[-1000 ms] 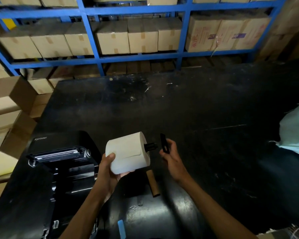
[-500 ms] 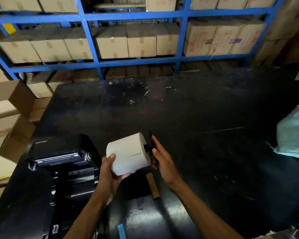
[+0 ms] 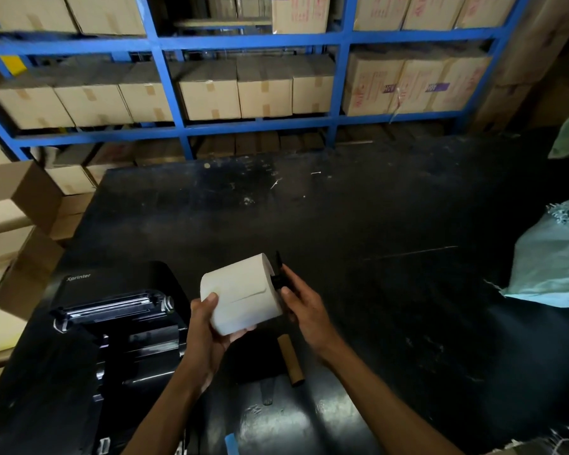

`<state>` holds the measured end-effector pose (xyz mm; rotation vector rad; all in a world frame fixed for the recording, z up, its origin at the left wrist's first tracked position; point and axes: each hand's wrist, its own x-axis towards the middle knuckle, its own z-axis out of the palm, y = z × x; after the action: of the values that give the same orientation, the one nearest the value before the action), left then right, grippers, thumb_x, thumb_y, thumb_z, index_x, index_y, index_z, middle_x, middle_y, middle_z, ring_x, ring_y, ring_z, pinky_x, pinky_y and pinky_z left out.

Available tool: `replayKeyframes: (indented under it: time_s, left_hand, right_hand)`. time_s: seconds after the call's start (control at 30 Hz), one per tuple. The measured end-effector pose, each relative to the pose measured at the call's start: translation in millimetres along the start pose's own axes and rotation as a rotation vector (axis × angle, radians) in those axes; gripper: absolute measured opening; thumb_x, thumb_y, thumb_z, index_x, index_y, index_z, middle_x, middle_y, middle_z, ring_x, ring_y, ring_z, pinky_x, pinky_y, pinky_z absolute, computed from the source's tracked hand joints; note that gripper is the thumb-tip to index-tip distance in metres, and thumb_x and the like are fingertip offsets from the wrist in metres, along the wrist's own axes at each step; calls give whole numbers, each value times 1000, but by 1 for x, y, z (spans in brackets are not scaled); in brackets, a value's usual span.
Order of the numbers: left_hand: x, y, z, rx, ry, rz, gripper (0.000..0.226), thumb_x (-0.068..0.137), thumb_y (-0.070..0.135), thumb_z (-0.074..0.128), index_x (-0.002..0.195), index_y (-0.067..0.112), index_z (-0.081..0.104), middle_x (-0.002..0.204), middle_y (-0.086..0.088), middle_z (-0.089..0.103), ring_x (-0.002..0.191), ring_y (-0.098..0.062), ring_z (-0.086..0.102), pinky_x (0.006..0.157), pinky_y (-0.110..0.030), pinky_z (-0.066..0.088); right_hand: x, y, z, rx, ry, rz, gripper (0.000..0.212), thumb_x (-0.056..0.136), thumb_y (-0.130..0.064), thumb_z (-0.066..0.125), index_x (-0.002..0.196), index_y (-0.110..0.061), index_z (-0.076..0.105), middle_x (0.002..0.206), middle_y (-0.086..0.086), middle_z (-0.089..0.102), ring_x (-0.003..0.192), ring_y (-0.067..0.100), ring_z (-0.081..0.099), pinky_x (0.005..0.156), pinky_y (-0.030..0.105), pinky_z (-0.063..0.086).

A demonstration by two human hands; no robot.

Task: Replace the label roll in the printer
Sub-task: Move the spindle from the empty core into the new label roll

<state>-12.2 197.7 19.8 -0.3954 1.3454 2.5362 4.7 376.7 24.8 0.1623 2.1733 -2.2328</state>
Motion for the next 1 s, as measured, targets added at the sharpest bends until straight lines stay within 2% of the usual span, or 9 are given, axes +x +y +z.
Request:
replayKeyframes:
  time_s: [0.07,0.13,0.2,0.3,0.5,0.63,0.8,0.93,1.0]
  left_hand:
    - [0,0,-1,11,-8,14,21,95,32,51,112,20,48,131,-17,56,111,-36,62,65,-46,61]
    - [-1,2,0,21,-2,22,23,93,33,52,112,21,47,130,-16,56,112,-36,61,65,-46,62]
    - [-2,3,1,27,0,26,23,88,33,53,108,22,48,128,-15,56,112,-36,60,64,-47,62]
    - [-3,4,0,52,-2,32,16,92,30,51,104,22,47,125,-14,57,111,-37,60,64,-48,62]
    - [-3,3,0,50,-5,43,13,93,30,50,104,24,46,123,-13,58,108,-35,62,66,-49,62]
    - [-2,3,-1,47,2,39,11,96,30,49,105,24,47,126,-13,57,110,-35,61,66,-48,63]
    - [-4,4,-1,100,-18,61,13,94,31,50,104,25,45,129,-14,54,115,-38,59,66,-46,62]
    - [-6,5,0,95,-38,63,14,93,30,49,105,25,44,129,-14,54,114,-37,59,67,-47,63]
    - [-7,5,-1,109,-46,65,15,94,30,48,107,24,43,128,-14,55,114,-37,59,68,-47,63]
  right_hand:
    - [0,-6,-3,1,-25,13,39,100,-18,49,128,-45,42,124,-16,57,110,-6,56,80,12,49]
    - [-1,-16,-7,-32,-52,31,39,101,-16,48,136,-31,43,110,-16,60,86,-18,59,68,6,47]
    - [1,-19,-12,-28,-70,66,40,101,-12,47,141,-14,45,102,-10,61,69,-19,59,58,4,44]
    - [2,-18,-14,2,-97,112,39,100,-9,47,140,-7,48,93,-6,62,61,-14,60,52,5,44]
    - [3,-27,-13,-32,-121,148,36,102,-14,45,137,-21,49,92,-9,62,67,-9,61,56,7,44]
    - [5,-26,-12,-11,-127,212,23,101,-31,47,113,-26,66,74,-1,58,58,9,48,51,21,35]
    - [7,-26,-15,-54,-120,247,32,99,-27,51,130,-26,59,69,-5,61,56,6,49,49,20,35]
    - [6,-25,-20,20,-184,272,32,101,-26,48,128,-12,59,72,0,58,54,9,44,49,24,31]
    - [8,-27,-22,-64,-166,253,30,100,-27,49,129,-27,58,70,-4,59,54,5,48,49,21,34]
